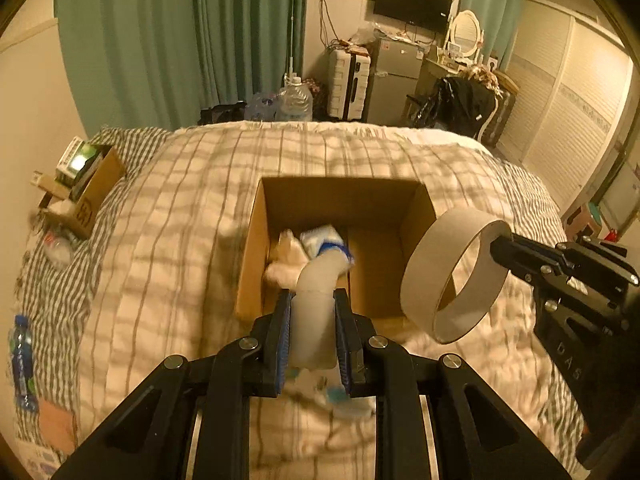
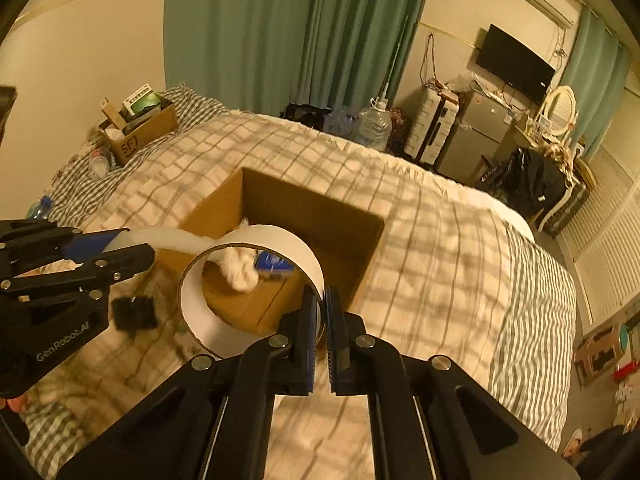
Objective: Organize objects
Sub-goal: 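Lower the stick and tape roll into the box and open both tools, then grasp the white knit glove with the right tool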
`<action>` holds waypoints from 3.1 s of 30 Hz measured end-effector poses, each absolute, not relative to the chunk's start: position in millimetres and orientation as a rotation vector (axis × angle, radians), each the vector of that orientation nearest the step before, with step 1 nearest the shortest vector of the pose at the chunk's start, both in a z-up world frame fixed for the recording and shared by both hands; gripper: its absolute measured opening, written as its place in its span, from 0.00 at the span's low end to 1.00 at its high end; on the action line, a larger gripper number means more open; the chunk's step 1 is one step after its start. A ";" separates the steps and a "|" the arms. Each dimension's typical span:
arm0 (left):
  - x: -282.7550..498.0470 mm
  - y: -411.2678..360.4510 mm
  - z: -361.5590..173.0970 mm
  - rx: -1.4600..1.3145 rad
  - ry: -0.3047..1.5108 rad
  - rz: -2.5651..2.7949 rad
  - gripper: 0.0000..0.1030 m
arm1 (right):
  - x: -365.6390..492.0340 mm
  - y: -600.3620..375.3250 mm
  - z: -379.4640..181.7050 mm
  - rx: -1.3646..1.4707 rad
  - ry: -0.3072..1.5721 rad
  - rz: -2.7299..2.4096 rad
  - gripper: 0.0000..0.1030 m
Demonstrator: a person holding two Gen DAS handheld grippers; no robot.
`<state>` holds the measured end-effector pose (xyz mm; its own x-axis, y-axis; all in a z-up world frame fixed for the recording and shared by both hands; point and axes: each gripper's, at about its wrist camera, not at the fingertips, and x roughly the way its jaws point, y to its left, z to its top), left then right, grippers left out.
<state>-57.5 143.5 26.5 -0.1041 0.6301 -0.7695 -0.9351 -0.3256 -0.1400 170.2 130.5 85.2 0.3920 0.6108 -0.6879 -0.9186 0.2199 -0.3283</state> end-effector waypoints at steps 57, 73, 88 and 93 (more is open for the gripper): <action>-67.9 -10.4 -1.9 -0.879 0.367 1.958 1.00 | 129.1 38.5 44.6 -0.722 0.531 1.152 0.93; -74.8 42.0 -102.6 -1.087 0.535 1.819 1.00 | 145.9 127.6 -76.9 -0.966 0.650 1.123 0.90; -38.4 102.6 -116.9 -1.098 0.545 1.643 1.00 | 183.1 91.5 -53.4 -0.875 0.732 1.115 0.38; -21.4 126.8 -132.4 -1.115 0.584 1.608 1.00 | 196.7 82.1 -51.4 -0.876 0.747 1.086 0.38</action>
